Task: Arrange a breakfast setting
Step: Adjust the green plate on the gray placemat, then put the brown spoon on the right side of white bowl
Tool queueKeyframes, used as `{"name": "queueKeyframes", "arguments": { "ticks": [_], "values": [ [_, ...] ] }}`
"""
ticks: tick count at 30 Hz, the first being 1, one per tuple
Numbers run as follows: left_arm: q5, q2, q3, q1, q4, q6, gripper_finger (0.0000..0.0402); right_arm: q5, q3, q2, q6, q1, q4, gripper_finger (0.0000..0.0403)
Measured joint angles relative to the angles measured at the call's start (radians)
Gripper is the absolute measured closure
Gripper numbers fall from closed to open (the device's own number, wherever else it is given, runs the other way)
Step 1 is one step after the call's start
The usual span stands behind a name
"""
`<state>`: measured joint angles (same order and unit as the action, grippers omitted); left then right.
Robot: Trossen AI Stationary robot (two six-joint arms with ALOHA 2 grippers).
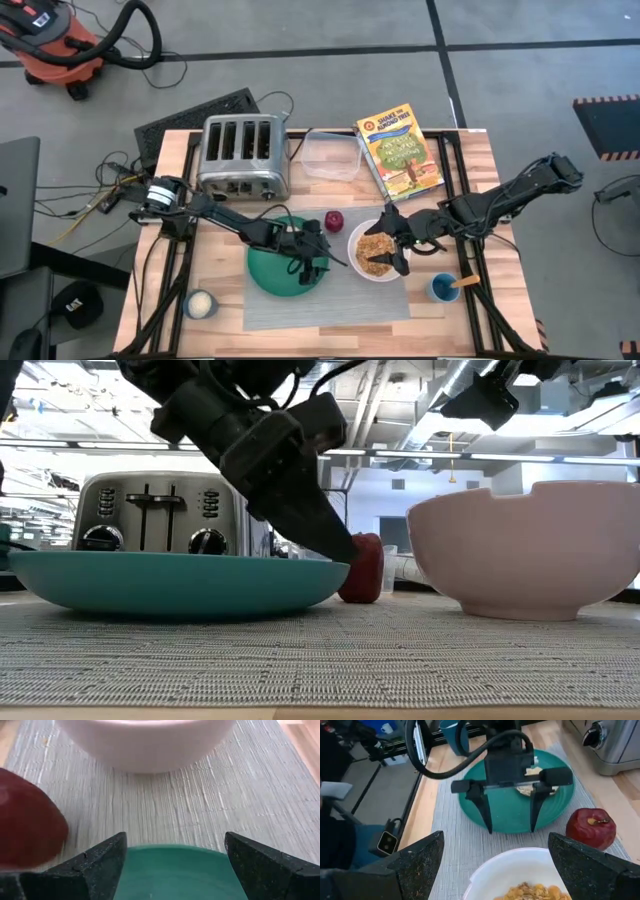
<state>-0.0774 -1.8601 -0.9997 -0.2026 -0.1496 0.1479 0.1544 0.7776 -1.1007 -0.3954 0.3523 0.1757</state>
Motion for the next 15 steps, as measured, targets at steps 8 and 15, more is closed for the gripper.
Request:
{"name": "queueKeyframes", "arguments": {
  "ticks": [8,15],
  "values": [
    [-0.066,0.204,0.0,-0.054,0.194,0.011,0.0079,-0.027,0.097,0.002,-0.017,0.029,0.094,0.002],
    [-0.286,0.374,0.088,-0.145,0.31,-0.009,0.0079,-0.02,0.28,0.002,-0.254,0.105,0.449,0.002]
  ]
}}
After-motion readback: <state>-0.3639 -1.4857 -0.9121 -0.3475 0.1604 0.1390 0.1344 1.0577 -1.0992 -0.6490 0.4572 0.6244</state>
